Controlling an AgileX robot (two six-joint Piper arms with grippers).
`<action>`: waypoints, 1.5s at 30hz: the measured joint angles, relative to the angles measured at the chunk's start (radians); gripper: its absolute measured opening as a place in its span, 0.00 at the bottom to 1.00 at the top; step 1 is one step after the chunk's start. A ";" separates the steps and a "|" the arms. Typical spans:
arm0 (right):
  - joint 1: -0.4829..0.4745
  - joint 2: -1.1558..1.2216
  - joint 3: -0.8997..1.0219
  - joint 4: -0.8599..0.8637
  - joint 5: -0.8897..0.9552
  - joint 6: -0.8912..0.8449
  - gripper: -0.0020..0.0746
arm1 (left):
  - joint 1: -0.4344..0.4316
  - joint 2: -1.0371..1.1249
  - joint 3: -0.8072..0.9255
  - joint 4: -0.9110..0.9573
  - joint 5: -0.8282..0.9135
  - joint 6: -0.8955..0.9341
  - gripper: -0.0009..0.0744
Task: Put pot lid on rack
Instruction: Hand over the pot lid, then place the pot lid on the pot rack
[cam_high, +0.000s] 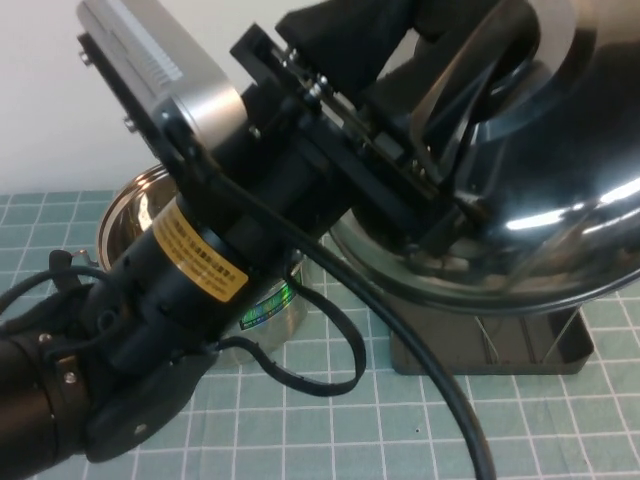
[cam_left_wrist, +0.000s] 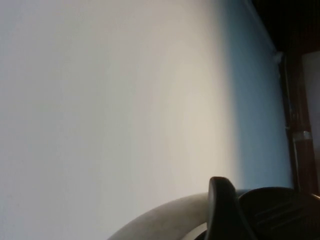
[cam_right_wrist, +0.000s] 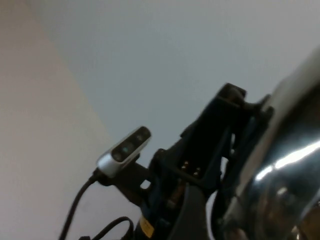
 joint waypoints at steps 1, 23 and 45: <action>0.000 0.012 0.000 -0.002 -0.006 0.015 0.77 | 0.000 -0.002 -0.009 0.007 0.000 -0.002 0.45; 0.000 0.269 -0.097 0.049 0.194 -0.105 0.22 | 0.000 -0.004 -0.042 0.291 0.074 -0.189 0.45; 0.000 0.396 -0.105 0.023 0.016 -0.416 0.16 | 0.000 -0.212 -0.042 -0.306 0.680 0.347 0.80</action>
